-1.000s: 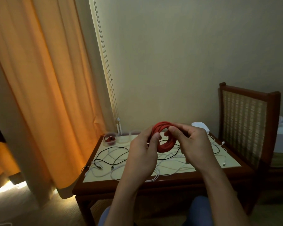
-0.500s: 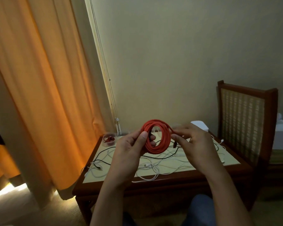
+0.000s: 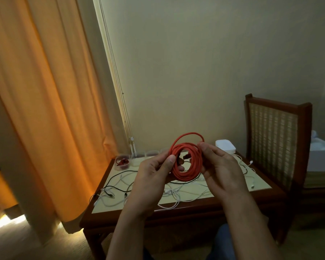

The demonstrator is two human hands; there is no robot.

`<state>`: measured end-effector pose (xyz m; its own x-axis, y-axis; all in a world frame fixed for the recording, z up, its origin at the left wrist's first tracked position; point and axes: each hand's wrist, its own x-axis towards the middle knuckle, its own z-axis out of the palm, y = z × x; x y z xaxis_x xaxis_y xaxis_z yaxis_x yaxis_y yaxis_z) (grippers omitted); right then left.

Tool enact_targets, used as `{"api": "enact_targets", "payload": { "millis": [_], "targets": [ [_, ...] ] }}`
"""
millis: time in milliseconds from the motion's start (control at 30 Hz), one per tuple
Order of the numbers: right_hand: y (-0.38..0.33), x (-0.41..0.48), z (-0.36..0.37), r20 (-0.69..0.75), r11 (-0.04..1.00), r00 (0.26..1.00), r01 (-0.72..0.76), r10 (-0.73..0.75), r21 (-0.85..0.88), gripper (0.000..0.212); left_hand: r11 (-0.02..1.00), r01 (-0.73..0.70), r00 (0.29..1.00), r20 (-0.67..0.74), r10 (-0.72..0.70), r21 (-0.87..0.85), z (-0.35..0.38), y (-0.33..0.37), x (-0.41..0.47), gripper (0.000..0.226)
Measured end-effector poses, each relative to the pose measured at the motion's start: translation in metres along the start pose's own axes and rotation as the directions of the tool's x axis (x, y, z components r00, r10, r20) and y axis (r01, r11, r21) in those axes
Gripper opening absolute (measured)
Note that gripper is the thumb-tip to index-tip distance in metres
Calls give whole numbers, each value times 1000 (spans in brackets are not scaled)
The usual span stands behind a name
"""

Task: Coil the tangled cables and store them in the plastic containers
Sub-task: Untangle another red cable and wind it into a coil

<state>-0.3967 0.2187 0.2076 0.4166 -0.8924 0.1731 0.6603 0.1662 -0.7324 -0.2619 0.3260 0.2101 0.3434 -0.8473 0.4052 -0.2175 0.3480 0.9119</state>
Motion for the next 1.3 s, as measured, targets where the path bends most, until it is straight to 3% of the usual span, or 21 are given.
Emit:
{"api": "enact_targets", "payload": {
  "millis": [133,300,367,467,600,767,933,1033,1200,1300],
  "targets": [
    [-3,-5,3,101,998,993,-58,54,35,31,1000,-17,1000,14,17,-13,2,5,0,28],
    [-1,-10,7,180,984,976,-98,125,-151,26,998,-20,1000,-4,20,-54,4,8,2,27],
    [0,-13,10,184,985,970,-139,156,-100,18,998,-30,1000,-7,30,-51,5,10,2,27],
    [-3,-16,10,209,984,962,-180,173,16,31,998,-55,998,-27,54,-42,4,12,4,27],
    [-9,-25,13,343,974,938,39,41,-224,26,998,-55,998,-46,53,-39,4,13,6,26],
    [-10,-29,22,266,866,962,185,-63,-464,29,998,-58,997,-45,57,-18,5,13,8,25],
    [-12,-30,23,239,703,962,258,-129,-662,23,996,-81,996,-37,82,30,5,15,10,28],
    [-11,-32,24,241,484,956,293,-169,-825,25,984,-112,991,-57,120,137,5,14,14,29],
    [-10,-31,22,225,286,953,278,-205,-917,17,960,-121,986,-83,146,252,5,11,20,32],
    [-12,-31,19,264,114,925,304,-274,-946,17,957,-112,984,-101,144,268,4,10,22,32]
  ]
}}
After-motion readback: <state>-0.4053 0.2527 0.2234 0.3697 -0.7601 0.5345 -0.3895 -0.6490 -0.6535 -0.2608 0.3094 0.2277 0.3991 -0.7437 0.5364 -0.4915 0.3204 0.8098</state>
